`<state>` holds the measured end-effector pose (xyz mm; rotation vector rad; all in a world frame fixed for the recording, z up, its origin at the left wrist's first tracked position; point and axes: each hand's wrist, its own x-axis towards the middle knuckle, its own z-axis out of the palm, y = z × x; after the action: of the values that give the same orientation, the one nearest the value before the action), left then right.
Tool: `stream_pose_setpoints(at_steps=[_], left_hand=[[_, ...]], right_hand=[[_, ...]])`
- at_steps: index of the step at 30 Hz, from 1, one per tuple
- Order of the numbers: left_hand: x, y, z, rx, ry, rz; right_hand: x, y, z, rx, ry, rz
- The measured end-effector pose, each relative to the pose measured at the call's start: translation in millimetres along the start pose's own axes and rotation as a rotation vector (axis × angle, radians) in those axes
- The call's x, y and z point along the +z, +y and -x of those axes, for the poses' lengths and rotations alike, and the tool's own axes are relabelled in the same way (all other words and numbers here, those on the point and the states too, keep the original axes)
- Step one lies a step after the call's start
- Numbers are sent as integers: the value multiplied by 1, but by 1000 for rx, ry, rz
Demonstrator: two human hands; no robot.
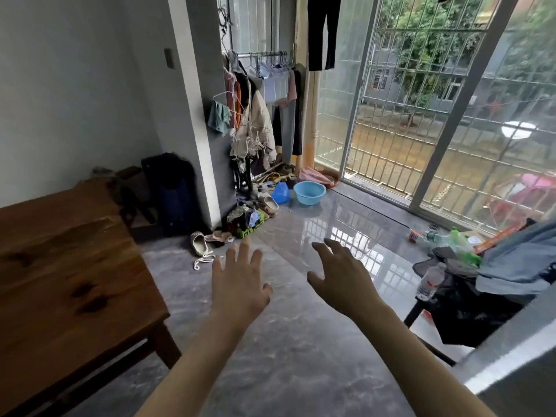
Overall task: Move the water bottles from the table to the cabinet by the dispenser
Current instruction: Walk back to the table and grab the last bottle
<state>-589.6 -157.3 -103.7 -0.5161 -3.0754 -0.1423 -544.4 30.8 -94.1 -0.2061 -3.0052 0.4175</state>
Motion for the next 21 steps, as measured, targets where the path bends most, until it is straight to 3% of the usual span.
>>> stream_pose_setpoints(at_steps=[9,21], left_hand=[[12,-1,-121,-132,-42,19],[32,-70,-266,-355,-39,23]], right_hand=[[7,34,-147,-113,-97,-19],[57,-5,-336,-325,-189,-11]])
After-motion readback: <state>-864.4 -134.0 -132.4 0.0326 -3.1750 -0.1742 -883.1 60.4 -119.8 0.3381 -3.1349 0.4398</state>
